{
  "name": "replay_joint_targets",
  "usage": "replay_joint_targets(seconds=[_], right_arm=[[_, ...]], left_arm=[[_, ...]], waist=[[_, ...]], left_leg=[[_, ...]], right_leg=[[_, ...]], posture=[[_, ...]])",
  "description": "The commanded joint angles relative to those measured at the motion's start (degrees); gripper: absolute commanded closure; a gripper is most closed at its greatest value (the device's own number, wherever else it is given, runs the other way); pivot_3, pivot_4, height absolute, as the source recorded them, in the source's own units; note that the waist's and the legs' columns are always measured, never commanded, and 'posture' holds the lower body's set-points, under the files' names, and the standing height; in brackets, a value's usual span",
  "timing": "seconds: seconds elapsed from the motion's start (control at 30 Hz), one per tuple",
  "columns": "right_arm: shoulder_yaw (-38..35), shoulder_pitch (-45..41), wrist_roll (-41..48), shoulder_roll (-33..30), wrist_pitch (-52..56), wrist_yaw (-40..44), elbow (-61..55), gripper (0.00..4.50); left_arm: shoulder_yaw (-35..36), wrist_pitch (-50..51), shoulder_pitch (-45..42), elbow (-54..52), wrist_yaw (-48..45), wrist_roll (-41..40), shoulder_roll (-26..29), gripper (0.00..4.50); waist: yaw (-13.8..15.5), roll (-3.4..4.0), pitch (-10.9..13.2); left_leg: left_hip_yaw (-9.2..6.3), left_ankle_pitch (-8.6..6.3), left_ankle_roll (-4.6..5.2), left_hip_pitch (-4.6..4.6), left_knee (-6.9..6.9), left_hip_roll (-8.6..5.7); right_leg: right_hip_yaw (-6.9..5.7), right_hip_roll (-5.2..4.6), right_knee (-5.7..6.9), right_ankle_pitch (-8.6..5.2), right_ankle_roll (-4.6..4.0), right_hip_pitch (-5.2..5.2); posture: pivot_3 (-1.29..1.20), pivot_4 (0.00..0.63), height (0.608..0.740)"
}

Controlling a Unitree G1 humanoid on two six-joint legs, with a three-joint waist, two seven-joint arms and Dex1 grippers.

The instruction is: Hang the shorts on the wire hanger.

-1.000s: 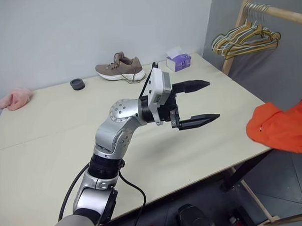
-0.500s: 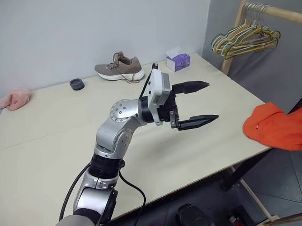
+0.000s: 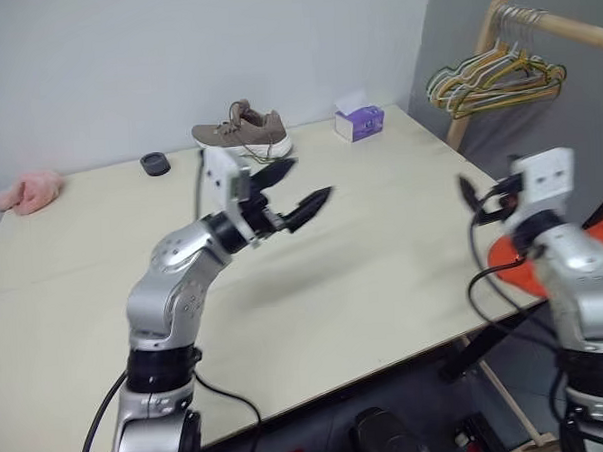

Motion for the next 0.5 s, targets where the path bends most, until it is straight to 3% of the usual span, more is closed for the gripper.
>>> replay_joint_targets(seconds=[0.03, 0.2, 0.3, 0.4, 0.5], right_arm=[[6.2, -0.5, 0.03, 5.03, -5.01, 3.97, 5.56, 0.03], [7.52, -0.6, -0.56, 8.86, -8.93, 5.15, 11.9, 0.03], [8.11, -1.45, -1.29, 9.97, -10.52, 5.55, 16.02, 0.03], [8.59, -3.67, -2.21, 11.25, -12.84, 5.61, 21.03, 0.03], [9.03, -4.29, -2.8, 11.38, -14.63, 6.27, 22.84, 0.03]], left_arm=[[5.18, 2.47, 8.28, -1.22, 16.87, 11.33, -0.13, 0.0], [6.35, 2.16, 16.21, -5.41, 20.34, 13.71, -0.68, 0.0], [6.26, 1.67, 18.38, -4.17, 21.16, 15.27, -0.06, 0.0], [6.56, -1.63, 19.26, -1.98, 19.56, 14.34, -0.64, 0.0], [6.44, -3.86, 18.37, -1.11, 17.57, 13.24, -0.7, 0.0]], waist=[[1.02, -0.35, -0.32], [7.6, -0.62, -0.38], [11.98, -0.81, -0.51], [14.63, -0.83, -0.52], [15.16, -0.83, -0.51]], left_leg=[[-0.01, -0.01, 0.01, 0.01, -0.03, 0.01], [-0.11, -0.06, -0.06, -0.3, -0.02, 0.0], [-0.2, -0.03, -0.02, -1.01, 0.22, -0.23], [-0.06, -0.01, 0.0, -0.91, 0.21, -0.26], [0.11, 0.03, 0.04, -0.76, 0.19, -0.19]], right_leg=[[0.0, -0.02, -0.01, 0.02, 0.02, 0.01], [-0.11, -0.12, 0.14, 0.08, -0.08, -0.35], [-0.33, -0.44, 0.59, 0.21, -0.3, -1.07], [-0.26, -0.49, 0.79, 0.21, -0.32, -1.1], [-0.23, -0.34, 0.85, 0.26, -0.44, -1.08]], posture=[[-0.1, 0.005, 0.74], [-0.04, 0.002, 0.74], [-0.01, 0.007, 0.74], [0.01, 0.024, 0.74], [0.01, 0.037, 0.74]])
